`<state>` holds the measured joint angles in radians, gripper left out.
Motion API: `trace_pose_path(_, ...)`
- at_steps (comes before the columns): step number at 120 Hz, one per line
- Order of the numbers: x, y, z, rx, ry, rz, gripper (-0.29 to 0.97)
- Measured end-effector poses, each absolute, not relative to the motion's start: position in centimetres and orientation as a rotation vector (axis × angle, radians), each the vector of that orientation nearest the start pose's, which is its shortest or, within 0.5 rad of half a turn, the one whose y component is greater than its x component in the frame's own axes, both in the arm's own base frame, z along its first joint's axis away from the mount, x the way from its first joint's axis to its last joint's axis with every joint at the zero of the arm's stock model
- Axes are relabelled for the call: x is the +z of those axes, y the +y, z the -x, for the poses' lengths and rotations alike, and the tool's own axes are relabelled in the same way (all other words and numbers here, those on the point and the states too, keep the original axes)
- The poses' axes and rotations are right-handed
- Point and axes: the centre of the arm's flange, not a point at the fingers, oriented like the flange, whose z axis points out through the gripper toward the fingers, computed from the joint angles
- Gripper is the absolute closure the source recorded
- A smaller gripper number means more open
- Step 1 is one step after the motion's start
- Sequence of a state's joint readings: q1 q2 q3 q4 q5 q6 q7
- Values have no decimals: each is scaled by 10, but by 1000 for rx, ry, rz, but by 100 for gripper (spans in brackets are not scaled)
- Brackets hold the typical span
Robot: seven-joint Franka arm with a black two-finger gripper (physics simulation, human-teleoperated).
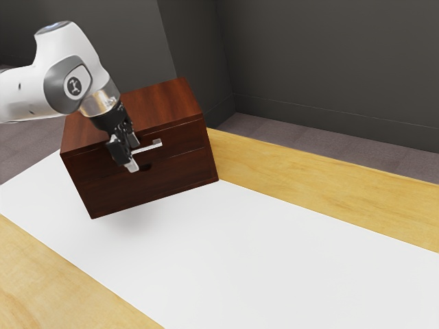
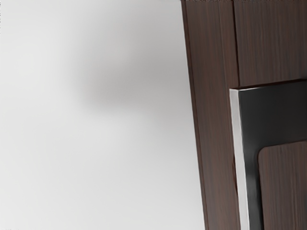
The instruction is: Pull the drawer handle with one arm to open the drawer
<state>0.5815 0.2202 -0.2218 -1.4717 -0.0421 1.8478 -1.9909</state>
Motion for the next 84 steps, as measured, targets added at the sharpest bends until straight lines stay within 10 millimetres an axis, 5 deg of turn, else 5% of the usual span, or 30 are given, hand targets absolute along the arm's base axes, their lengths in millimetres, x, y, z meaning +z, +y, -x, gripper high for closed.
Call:
trace_pose_path(19, 567, 238, -598, 59, 2758, -1087, 1)
trace_pose_path(50, 565, 241, -598, 44, 2774, -1052, 32)
trace_pose_path(84, 564, 237, -595, 58, 2777, -1038, 43)
